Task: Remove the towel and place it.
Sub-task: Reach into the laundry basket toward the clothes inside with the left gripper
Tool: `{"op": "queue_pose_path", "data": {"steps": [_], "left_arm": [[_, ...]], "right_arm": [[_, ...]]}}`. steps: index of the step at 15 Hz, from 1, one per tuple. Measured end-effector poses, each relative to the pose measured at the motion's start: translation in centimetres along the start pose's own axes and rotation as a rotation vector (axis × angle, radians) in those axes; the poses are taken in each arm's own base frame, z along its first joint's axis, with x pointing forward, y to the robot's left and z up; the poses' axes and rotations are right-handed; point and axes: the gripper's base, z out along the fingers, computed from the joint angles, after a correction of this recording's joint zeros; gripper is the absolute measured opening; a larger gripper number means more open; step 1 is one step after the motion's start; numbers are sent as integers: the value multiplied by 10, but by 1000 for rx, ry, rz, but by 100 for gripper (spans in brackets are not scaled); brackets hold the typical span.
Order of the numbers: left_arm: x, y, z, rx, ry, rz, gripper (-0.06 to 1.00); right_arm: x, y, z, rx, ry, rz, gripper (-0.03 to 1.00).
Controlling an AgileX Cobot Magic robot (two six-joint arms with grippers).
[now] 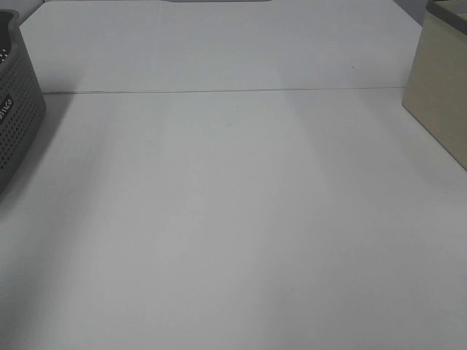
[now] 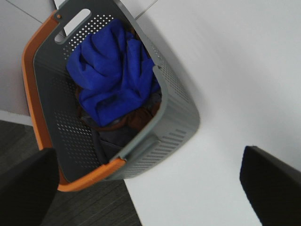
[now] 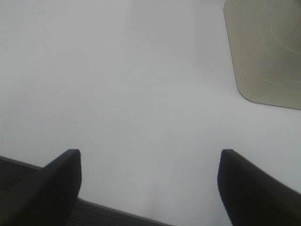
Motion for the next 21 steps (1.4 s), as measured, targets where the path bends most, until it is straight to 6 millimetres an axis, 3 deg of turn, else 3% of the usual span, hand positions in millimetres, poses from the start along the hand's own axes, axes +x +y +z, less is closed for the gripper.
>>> {"op": "queue_pose_path", "data": {"steps": [3, 5, 8, 10, 14, 15, 18, 21], "left_arm": [[-33, 32, 37, -28, 110, 172, 99], [-40, 47, 58, -73, 204, 249, 99], [-41, 68, 106, -144, 382, 388, 99], [-33, 83, 144, -137, 428, 394, 99], [2, 102, 224, -29, 495, 421, 99], [17, 103, 263, 20, 514, 459, 99], [30, 97, 315, 66, 510, 531, 99], [31, 99, 350, 71, 498, 540, 99]], "right_arm": [[0, 0, 0, 0, 0, 0, 78], [0, 0, 0, 0, 0, 0, 78], [0, 0, 0, 0, 0, 0, 78], [0, 0, 0, 0, 0, 0, 78], [0, 0, 0, 0, 0, 0, 78], [0, 0, 0, 0, 0, 0, 78], [0, 0, 0, 0, 0, 0, 78], [0, 0, 0, 0, 0, 0, 78]]}}
